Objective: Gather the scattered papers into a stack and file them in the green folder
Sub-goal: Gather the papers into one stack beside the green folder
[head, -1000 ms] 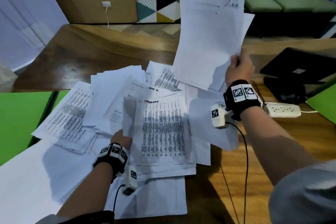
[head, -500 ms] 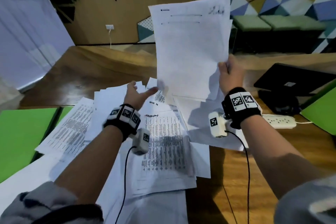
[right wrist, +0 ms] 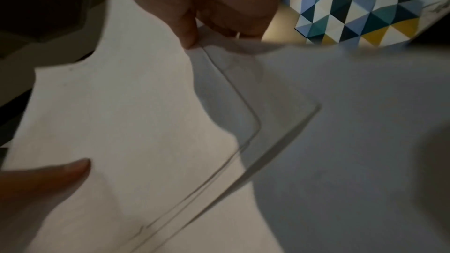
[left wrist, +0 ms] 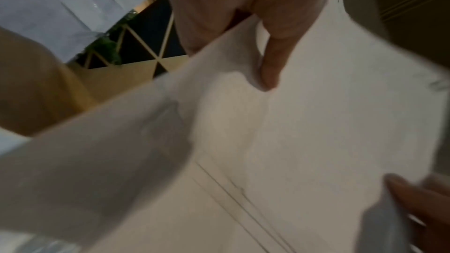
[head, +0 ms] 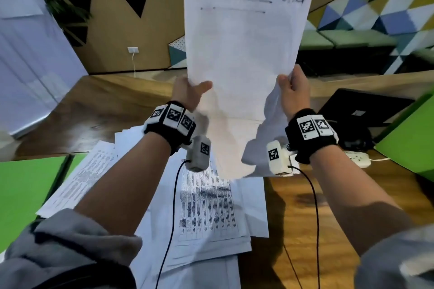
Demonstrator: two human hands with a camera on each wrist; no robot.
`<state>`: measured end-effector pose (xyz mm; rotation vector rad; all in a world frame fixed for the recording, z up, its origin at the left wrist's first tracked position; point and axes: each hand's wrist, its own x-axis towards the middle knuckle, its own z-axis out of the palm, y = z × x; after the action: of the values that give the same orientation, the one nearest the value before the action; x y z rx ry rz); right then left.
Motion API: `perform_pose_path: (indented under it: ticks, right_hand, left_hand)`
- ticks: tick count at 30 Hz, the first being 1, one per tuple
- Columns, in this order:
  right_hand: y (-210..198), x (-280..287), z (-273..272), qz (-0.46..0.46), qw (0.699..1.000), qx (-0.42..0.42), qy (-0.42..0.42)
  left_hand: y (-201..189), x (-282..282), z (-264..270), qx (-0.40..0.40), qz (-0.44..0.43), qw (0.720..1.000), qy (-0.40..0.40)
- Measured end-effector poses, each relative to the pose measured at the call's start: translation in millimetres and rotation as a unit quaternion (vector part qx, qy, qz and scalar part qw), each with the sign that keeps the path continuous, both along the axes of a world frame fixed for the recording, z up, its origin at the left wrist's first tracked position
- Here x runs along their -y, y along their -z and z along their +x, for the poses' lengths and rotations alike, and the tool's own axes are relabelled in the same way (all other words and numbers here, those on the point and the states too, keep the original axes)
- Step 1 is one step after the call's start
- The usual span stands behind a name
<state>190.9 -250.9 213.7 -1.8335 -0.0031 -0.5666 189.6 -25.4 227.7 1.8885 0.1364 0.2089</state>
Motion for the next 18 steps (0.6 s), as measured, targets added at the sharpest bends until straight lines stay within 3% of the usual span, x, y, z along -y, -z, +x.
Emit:
perform_pose_path:
  ticks: [3, 6, 10, 14, 18]
  right_hand:
    - [6.4, -2.1, 3.6, -0.015, 1.000, -0.017, 0.017]
    - [24.5, -9.6, -4.0, -0.018, 0.998, -0.057, 0.030]
    - [54.6, -18.2, -20.0, 0.042, 0.994, -0.104, 0.003]
    - [79.3, -23.7, -41.5, 0.103, 0.982, -0.154, -0.029]
    - [104.5, -18.8, -48.8, 0.096, 0.973, -0.208, -0.020]
  left_hand:
    - [-10.2, 7.7, -7.4, 0.073, 0.138, 0.987, -0.034]
    - [-2.2, 9.7, -21.9, 0.094, 0.180, 0.978, -0.049]
    - [21.8, 8.1, -42.0, 0.037, 0.145, 0.986, -0.078]
    - [53.7, 7.1, -64.0, 0.006, 0.037, 0.997, -0.072]
    - [94.2, 4.2, -70.9, -0.054, -0.007, 0.996, -0.065]
